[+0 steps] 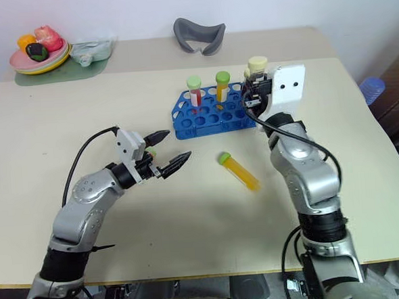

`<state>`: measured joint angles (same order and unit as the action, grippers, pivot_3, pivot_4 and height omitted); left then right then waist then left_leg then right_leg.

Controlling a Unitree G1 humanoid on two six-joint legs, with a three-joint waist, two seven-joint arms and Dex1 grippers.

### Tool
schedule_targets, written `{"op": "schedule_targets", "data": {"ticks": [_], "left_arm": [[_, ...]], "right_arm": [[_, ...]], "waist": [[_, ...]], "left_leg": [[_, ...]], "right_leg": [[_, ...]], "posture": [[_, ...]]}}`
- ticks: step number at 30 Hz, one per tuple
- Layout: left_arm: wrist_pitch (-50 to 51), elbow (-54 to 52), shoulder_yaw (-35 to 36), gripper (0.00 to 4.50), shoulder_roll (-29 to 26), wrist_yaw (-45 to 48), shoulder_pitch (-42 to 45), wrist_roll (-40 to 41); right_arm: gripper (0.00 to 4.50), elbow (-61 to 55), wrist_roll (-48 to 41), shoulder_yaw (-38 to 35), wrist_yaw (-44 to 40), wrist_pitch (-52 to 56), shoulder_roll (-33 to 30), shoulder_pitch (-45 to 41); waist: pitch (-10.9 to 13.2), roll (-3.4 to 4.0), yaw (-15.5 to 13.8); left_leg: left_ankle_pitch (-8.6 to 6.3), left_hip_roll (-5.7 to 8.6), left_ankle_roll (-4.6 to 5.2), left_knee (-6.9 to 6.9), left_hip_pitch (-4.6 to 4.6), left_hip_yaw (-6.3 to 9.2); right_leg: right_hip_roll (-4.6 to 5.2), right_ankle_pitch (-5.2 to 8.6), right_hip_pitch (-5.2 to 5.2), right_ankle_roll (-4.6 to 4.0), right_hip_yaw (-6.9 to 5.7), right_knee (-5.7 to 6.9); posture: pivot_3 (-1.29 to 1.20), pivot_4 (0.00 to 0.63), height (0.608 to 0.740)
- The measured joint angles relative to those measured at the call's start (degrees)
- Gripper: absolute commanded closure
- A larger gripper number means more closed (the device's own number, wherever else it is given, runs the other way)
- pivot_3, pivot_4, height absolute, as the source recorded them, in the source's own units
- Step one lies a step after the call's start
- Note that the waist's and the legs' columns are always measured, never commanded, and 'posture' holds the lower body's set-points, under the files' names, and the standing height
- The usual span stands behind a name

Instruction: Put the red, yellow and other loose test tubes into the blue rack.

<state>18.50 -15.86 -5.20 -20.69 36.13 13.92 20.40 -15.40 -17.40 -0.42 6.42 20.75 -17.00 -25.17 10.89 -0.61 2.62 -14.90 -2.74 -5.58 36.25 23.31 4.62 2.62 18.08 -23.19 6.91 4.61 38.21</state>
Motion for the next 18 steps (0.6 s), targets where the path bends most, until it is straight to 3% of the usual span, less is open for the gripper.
{"op": "schedule_targets", "data": {"ticks": [8, 18], "left_arm": [[2.27, -5.32, -0.88, 0.0, 0.8, -0.01, -0.3, 1.82], [5.25, -8.0, -1.16, 0.0, 0.86, -0.29, -0.86, 2.84]], "right_arm": [[3.35, 14.77, 6.68, -0.57, -3.12, -15.73, 4.83, -1.27], [3.35, 26.82, 8.7, -3.21, -4.66, -23.39, 7.2, -4.83]], "waist": [[-0.01, 0.02, 0.04], [-0.02, 0.05, 0.02]], "left_leg": [[0.03, 0.0, -0.05, -0.01, -0.02, 0.0], [0.04, 0.0, -0.08, 0.0, -0.03, 0.0]], "right_leg": [[0.0, 0.0, 0.01, 0.0, 0.0, 0.03], [0.01, 0.0, 0.02, 0.0, 0.0, 0.05]], "posture": [[0.0, 0.15, 0.74], [0.0, 0.15, 0.74]]}}
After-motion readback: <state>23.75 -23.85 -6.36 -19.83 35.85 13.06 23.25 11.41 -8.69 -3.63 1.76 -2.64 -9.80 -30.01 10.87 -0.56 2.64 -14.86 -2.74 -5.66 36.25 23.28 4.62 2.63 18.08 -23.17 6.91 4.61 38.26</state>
